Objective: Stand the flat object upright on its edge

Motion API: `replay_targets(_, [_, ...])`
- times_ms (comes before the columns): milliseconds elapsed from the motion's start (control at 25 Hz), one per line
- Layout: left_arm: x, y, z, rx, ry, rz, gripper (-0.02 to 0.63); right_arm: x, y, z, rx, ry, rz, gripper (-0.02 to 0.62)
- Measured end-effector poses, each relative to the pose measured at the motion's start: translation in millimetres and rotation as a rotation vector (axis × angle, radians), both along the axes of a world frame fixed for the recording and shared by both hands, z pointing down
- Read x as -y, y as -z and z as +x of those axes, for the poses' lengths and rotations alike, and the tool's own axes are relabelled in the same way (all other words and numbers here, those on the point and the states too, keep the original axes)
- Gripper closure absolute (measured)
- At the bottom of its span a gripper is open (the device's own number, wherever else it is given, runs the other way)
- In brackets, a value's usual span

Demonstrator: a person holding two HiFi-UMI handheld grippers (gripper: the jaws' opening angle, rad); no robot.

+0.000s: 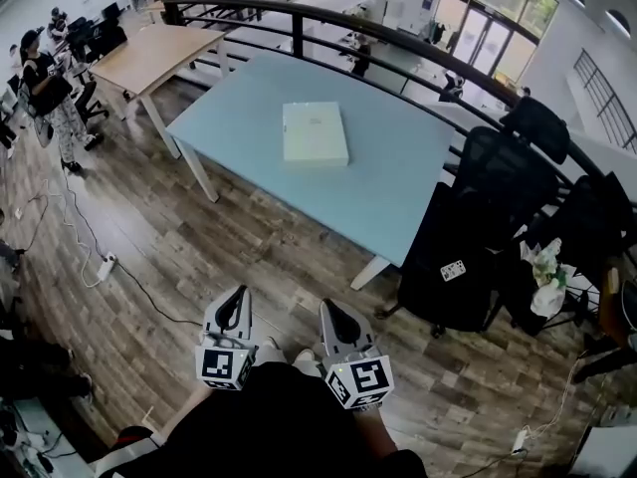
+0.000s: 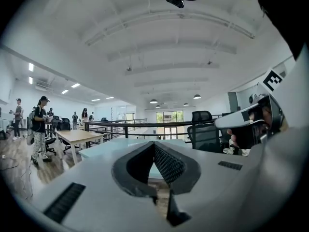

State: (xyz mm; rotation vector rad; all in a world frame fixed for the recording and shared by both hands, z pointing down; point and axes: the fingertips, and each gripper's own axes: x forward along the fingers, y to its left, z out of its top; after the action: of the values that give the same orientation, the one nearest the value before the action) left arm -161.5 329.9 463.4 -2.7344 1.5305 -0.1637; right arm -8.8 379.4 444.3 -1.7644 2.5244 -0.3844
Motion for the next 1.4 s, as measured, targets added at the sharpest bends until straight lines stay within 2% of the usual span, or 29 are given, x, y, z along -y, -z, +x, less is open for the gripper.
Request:
replay_targets(240, [-4, 1, 2, -0.004, 0.008, 0.004, 0.603, 1, 5, 4, 0.004, 0.008, 0.010, 0.595])
replay_targets(560, [-2, -9, -9, -0.008, 0.071, -0.036, 0.603, 1, -1, 10, 0.050, 0.014, 0.008, 0.595])
replay_targets(720, [6, -12, -7, -0.008, 0.074, -0.040, 0.603, 7, 2, 12, 0.061, 0.027, 0.013, 0.595])
replay_targets(1000, [35, -17, -2, -0.019, 0.063, -0.032, 0.603, 34, -8, 13, 0.034, 0.019, -0.017, 0.595])
replay_targets(1120, [51, -19, 1, -0.025, 0.072, -0.037, 0.603, 45, -10, 15, 0.059, 0.044, -0.024, 0.595])
replay_targets(1400, [89, -31, 15, -0.027, 0.056, -0.061, 0.603, 84, -17, 25, 0.053, 0.027, -0.053, 0.595])
